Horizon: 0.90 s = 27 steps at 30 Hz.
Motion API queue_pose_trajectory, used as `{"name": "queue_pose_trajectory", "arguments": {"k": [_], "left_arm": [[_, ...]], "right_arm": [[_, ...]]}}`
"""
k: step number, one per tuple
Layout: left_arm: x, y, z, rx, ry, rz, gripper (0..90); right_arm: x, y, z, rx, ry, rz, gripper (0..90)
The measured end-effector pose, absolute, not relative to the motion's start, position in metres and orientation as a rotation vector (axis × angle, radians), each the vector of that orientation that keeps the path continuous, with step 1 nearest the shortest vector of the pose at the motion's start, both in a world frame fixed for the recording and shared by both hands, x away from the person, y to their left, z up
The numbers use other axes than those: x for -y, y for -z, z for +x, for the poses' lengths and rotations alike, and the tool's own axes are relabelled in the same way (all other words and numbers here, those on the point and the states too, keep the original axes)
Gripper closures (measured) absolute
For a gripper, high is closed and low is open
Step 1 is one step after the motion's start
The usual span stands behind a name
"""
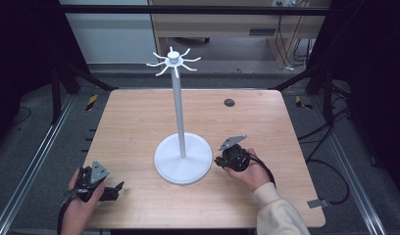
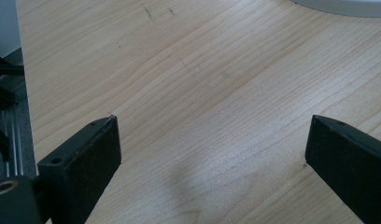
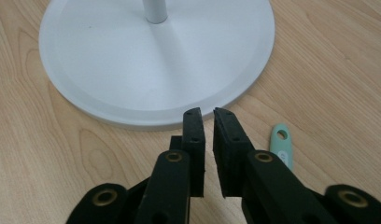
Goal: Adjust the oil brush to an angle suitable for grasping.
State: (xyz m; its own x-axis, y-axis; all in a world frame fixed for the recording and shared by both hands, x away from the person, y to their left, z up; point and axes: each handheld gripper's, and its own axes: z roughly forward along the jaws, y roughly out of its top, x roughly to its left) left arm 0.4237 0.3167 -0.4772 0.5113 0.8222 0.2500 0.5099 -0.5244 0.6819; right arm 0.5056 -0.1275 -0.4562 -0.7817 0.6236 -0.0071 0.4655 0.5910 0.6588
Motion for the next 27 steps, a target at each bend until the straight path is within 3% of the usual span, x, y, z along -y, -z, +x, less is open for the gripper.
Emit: {"name": "queue_pose_trajectory", "arguments": {"k": [2,27], "left_arm": [[-0.317,0.477,0.423,-1.084,-0.768,2.221,3.1],[-0.316,0.477,0.424,-1.076,-0.768,2.225,3.1]], "right_arm": [[0.127,0.457,0.506,-2.588,-0.952,0.888,90.0],[0.135,0.472,0.524,-2.534,-0.808,1.050,90.0]]}}
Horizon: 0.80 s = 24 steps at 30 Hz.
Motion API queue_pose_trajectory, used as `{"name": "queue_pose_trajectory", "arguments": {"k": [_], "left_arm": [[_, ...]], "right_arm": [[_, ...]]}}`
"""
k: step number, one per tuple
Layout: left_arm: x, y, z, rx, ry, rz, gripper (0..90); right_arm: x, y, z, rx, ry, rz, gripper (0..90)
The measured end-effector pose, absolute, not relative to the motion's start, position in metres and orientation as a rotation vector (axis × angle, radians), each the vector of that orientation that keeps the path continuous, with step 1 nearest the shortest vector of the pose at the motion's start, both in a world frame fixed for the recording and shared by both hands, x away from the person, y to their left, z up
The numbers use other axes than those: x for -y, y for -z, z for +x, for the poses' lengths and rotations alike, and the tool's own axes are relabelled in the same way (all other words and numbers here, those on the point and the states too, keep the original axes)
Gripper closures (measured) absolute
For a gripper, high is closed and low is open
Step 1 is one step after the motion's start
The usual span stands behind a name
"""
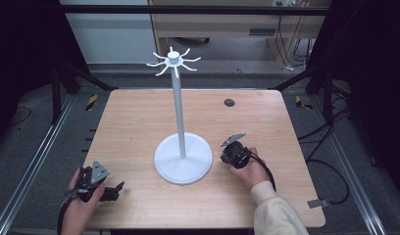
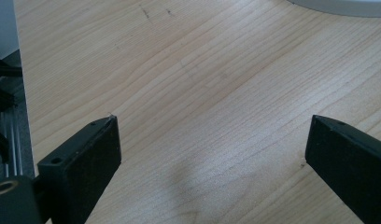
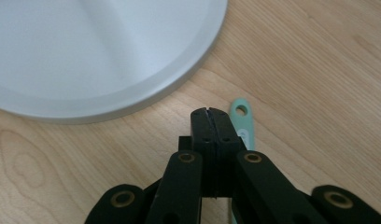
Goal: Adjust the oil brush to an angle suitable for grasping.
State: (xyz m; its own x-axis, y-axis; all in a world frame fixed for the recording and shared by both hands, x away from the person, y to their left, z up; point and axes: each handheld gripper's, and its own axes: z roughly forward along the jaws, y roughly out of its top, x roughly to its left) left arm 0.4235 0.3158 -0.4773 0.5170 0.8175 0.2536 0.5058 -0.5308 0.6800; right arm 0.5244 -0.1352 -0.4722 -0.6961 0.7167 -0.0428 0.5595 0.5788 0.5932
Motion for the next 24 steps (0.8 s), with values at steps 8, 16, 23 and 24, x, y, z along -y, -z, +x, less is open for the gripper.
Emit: {"name": "queue_pose_trajectory", "arguments": {"k": [8,16,23,24], "left_arm": [[-0.3157,0.4772,0.4232,-1.075,-0.767,2.225,3.1],[-0.3156,0.4771,0.4233,-1.074,-0.767,2.226,3.1],[-0.3155,0.4772,0.4233,-1.073,-0.767,2.227,3.1],[-0.3154,0.4772,0.4233,-1.073,-0.767,2.228,3.1]], "right_arm": [[0.1378,0.4743,0.5267,-2.532,-0.776,1.074,90.0],[0.1371,0.4770,0.5268,-2.544,-0.727,1.072,90.0],[0.1375,0.4790,0.5277,-2.553,-0.700,1.081,90.0],[0.1373,0.4789,0.5277,-2.553,-0.697,1.081,90.0]]}}
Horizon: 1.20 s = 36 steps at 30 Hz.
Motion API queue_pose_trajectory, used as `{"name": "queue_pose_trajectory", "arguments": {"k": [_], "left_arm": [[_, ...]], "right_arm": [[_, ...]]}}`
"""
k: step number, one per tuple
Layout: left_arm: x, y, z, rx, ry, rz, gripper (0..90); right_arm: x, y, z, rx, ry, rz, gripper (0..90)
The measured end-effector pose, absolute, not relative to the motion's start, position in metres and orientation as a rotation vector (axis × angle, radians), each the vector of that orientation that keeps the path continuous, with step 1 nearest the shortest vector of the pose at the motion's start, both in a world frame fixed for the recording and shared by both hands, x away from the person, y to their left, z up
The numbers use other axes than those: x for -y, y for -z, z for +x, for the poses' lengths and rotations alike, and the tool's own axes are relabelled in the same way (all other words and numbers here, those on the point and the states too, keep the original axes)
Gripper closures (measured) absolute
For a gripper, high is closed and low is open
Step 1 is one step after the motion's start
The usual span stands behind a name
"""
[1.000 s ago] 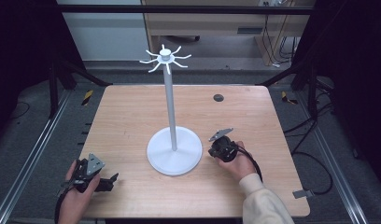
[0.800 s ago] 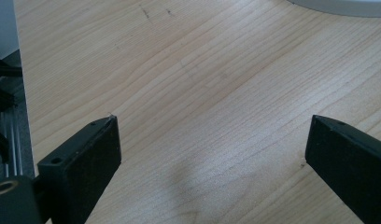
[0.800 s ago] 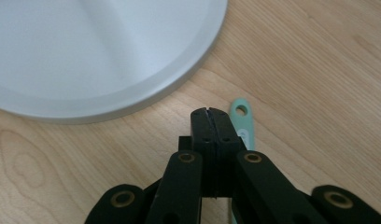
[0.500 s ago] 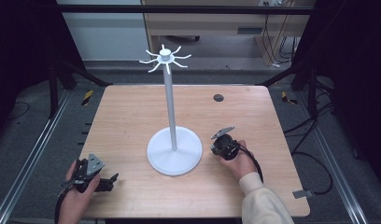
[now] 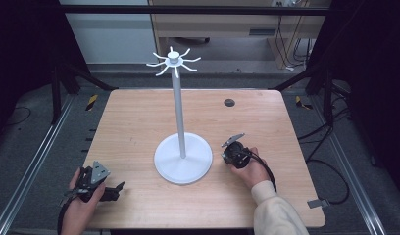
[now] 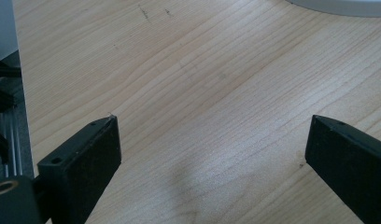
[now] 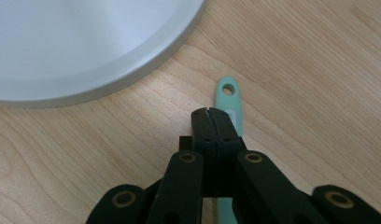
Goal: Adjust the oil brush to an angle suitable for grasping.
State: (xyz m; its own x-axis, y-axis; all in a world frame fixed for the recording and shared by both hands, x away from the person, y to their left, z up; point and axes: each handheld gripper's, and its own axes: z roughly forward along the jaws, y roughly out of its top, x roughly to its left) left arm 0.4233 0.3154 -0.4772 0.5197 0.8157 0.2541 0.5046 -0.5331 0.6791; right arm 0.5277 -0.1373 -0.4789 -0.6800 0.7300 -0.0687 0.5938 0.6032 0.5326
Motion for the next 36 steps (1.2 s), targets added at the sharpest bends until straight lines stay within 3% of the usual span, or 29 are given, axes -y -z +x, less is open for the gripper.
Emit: {"name": "queue_pose_trajectory", "arguments": {"k": [15,25,36], "left_arm": [[-0.315,0.477,0.423,-1.072,-0.763,2.229,3.1],[-0.315,0.477,0.423,-1.070,-0.760,2.226,3.1],[-0.315,0.477,0.423,-1.069,-0.755,2.224,3.1]], "right_arm": [[0.152,0.476,0.537,-2.448,-0.614,1.221,90.0],[0.170,0.453,0.522,-2.422,-0.664,1.321,90.0],[0.179,0.450,0.512,-2.481,-0.547,1.393,76.8]]}}
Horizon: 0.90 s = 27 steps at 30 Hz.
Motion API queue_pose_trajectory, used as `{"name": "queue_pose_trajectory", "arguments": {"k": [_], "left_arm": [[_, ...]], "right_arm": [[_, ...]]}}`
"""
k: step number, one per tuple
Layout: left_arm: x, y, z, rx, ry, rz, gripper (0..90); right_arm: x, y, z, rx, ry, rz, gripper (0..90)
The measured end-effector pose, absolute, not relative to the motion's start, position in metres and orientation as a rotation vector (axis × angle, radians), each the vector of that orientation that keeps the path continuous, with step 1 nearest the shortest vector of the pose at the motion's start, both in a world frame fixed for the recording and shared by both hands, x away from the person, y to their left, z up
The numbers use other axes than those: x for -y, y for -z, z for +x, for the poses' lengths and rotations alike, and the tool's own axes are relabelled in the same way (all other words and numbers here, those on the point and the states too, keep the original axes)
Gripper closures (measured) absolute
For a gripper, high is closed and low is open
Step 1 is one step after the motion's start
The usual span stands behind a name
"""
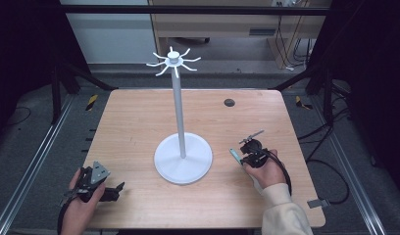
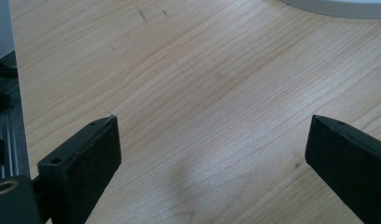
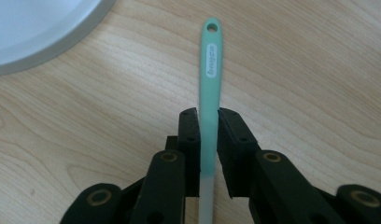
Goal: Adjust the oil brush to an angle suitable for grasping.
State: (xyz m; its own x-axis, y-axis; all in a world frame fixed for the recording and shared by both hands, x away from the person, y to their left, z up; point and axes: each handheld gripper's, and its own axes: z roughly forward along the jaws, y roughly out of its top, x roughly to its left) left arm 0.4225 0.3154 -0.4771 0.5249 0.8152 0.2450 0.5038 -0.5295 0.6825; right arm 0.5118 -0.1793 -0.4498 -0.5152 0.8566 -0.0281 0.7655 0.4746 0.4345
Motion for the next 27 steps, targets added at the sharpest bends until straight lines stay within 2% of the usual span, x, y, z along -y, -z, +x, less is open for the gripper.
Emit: {"name": "queue_pose_trajectory", "arguments": {"k": [5,13,27], "left_arm": [[-0.315,0.478,0.423,-1.071,-0.754,2.228,3.1],[-0.314,0.477,0.424,-1.070,-0.756,2.233,3.1],[-0.314,0.478,0.424,-1.068,-0.749,2.235,3.1]], "right_arm": [[0.181,0.451,0.512,-2.496,-0.498,1.398,71.2],[0.185,0.455,0.511,-2.542,-0.435,1.426,67.5],[0.183,0.462,0.511,-2.604,-0.376,1.427,70.9]]}}
